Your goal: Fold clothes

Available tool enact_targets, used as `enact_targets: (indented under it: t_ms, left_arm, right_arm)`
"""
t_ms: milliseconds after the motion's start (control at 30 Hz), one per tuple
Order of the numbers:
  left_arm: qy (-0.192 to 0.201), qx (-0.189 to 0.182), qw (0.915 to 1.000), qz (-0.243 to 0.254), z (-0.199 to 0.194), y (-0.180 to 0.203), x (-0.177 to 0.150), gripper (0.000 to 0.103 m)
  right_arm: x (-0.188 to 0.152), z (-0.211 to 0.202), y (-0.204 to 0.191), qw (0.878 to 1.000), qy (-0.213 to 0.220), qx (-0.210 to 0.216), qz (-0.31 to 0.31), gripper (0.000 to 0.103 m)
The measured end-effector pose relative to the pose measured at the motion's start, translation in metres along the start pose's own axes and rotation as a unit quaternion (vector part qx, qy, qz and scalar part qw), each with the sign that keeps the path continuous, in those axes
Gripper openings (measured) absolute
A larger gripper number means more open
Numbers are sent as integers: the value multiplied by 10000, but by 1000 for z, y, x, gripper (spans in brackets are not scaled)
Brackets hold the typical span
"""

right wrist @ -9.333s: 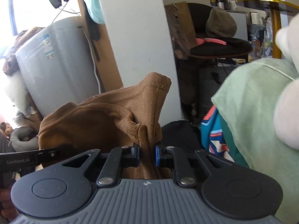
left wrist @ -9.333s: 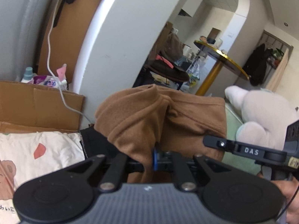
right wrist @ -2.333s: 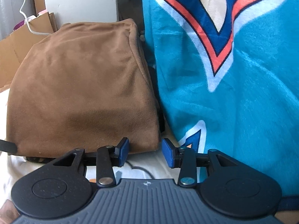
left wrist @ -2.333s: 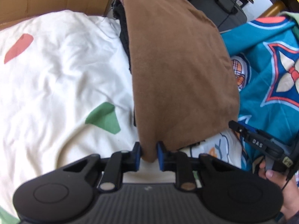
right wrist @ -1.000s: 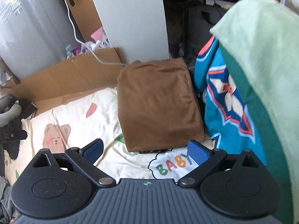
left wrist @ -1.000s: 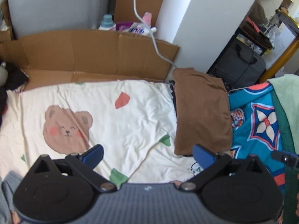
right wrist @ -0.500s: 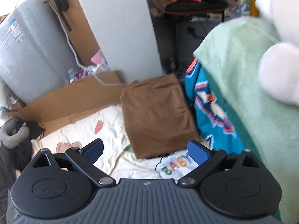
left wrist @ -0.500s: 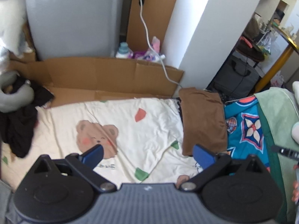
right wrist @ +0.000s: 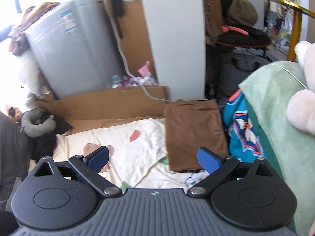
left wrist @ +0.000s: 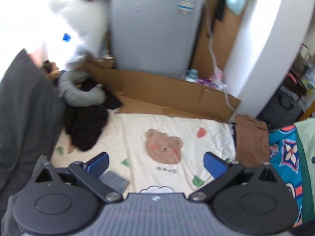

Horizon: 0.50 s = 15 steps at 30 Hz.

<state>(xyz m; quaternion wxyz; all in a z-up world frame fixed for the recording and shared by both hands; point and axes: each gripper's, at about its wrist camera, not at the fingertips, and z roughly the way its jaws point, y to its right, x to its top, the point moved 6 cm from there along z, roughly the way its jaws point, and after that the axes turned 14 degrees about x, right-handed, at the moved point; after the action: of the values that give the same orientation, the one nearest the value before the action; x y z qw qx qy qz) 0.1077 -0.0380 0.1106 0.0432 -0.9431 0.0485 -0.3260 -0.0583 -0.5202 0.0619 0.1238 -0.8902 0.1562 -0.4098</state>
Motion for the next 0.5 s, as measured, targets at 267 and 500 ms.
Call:
enact_targets:
  t_ms: [267, 500]
  left_arm:
    - [75, 227, 9992, -322, -41, -79, -44, 103]
    - [113, 309, 9974, -634, -55, -101, -83, 103]
  right_arm:
    - [-23, -13, -64, 9978, -180, 299, -556, 100]
    - [-36, -24, -103, 9956, -235, 411, -807, 100]
